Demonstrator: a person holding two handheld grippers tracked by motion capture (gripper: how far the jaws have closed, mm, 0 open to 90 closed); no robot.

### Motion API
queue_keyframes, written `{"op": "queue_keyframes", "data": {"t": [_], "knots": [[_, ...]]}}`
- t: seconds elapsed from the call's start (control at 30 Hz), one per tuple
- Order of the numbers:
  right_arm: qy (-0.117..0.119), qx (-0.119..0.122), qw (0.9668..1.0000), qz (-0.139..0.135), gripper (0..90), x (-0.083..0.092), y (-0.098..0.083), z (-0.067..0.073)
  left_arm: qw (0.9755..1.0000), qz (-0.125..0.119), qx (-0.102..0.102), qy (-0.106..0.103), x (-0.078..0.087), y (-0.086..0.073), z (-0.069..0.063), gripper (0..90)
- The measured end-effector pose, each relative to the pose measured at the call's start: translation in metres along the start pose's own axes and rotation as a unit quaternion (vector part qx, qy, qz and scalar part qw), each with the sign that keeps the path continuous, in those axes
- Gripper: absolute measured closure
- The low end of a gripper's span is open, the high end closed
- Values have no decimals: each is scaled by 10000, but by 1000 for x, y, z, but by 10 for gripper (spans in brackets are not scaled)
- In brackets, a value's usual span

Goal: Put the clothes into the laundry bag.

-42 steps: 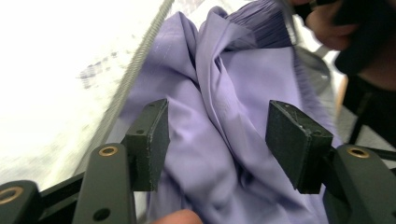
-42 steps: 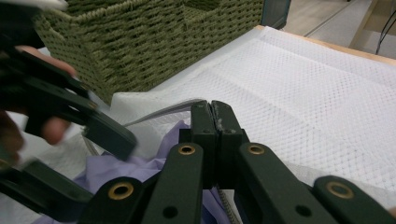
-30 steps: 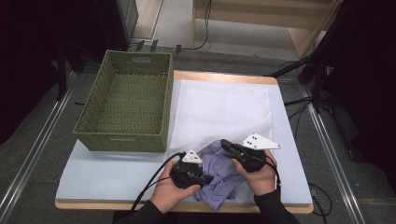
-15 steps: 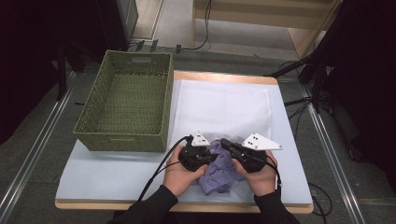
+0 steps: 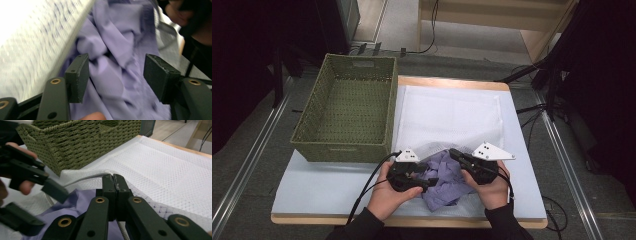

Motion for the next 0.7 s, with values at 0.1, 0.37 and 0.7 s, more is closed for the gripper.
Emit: {"op": "queue_keyframes", "data": {"t": [0.1, 0.37, 0.7], "knots": [[-2, -17, 10000, 15, 900, 0, -1, 0, 9997, 77, -94, 221, 4, -15, 0, 367], [26, -13, 10000, 37, 900, -3, -1, 2, 9972, 475, -83, 576, -14, -41, 0, 619], [89, -59, 9999, -42, 900, 0, 3, 4, 9972, -132, -159, 723, -34, 7, 0, 871]]}}
Point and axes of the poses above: each handheld gripper's, and its own axes: x roughly backward along the jaws, y roughly out of its top, z roughly to its left, the point moved 3 cm from there along -x, roughly forward along the jaws, and after that the axes turned 7 degrees about -z, right-handed, at the moved point
